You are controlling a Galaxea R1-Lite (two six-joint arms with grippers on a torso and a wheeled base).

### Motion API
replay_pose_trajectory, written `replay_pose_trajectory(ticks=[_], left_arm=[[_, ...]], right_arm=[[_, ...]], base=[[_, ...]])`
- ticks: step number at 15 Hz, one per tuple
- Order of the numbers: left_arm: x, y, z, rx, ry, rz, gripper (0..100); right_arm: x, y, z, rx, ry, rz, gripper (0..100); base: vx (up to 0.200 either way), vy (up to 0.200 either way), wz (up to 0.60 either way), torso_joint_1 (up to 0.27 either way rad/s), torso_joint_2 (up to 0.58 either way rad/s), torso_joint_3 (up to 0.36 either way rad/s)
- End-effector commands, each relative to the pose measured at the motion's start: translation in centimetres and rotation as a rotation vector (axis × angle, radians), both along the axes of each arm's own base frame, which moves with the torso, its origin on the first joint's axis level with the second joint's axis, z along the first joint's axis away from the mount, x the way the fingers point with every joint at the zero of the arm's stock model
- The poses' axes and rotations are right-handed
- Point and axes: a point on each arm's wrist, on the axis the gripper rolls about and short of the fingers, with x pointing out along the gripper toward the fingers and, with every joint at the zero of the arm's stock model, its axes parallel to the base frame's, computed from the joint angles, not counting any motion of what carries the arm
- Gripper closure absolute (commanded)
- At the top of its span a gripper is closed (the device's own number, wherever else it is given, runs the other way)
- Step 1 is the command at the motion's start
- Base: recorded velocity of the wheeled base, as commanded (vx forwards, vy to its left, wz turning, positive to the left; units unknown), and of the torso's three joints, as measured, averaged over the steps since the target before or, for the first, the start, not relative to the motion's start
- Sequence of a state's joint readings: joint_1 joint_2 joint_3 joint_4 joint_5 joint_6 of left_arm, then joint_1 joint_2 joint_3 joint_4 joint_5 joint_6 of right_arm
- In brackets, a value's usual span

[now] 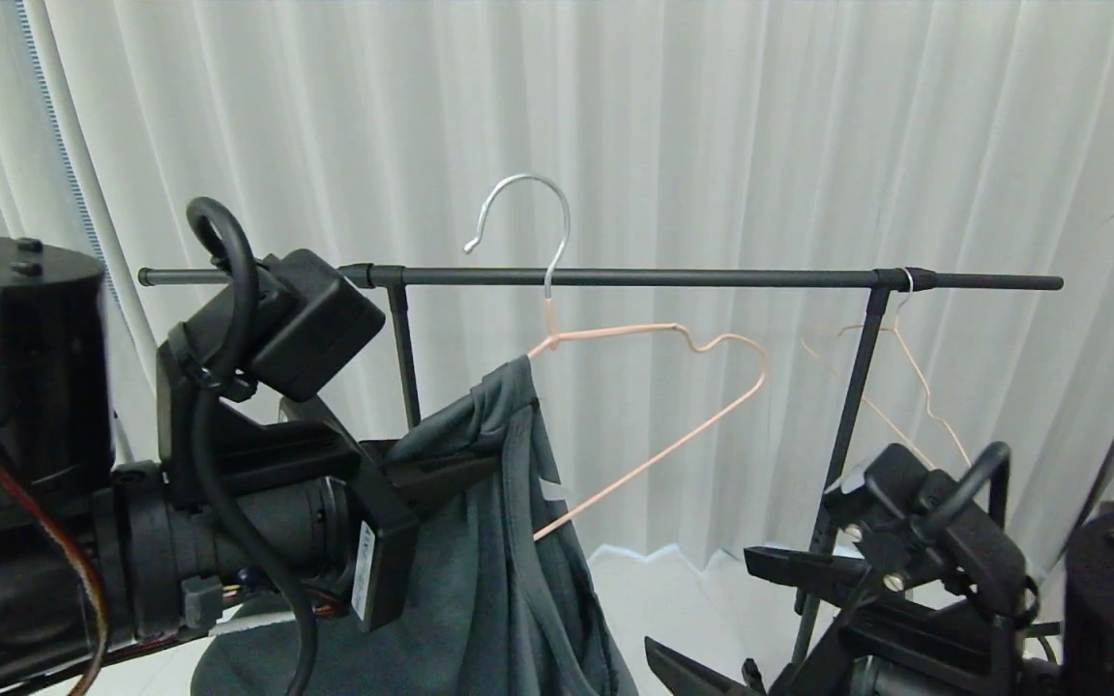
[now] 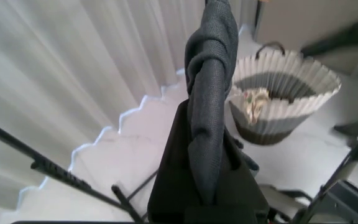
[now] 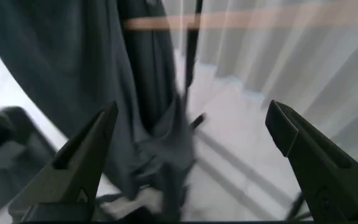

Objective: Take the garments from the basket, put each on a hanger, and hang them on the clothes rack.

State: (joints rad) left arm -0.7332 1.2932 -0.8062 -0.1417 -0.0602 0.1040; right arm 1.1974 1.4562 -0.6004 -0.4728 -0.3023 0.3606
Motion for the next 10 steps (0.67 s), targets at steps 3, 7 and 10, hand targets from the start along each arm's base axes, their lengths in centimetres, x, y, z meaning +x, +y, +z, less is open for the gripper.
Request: replay_pose_trajectory(ticks=[3, 7, 10], left_arm=[[-0.9, -0.3, 0.8, -0.023, -0.025, -0.043, 100], [-1.2, -0.6, 1.1, -0.034, -0.031, -0.065, 100], [-1.3, -0.6, 1.2, -0.038, -0.032, -0.067, 100]], right_arm=[[2.3, 2.5, -3.0, -0.072, 0.138, -0.091, 0], [3.0, 3.7, -4.8, -0.122, 0.170, -0.107, 0], [3.1, 4.1, -5.5, -0.148, 0.177, -0.105, 0]], base=[[0.000, 0.000, 0.00, 0.000, 0.00, 0.000], [0.000, 0.000, 0.00, 0.000, 0.00, 0.000], [0.000, 0.000, 0.00, 0.000, 0.00, 0.000]])
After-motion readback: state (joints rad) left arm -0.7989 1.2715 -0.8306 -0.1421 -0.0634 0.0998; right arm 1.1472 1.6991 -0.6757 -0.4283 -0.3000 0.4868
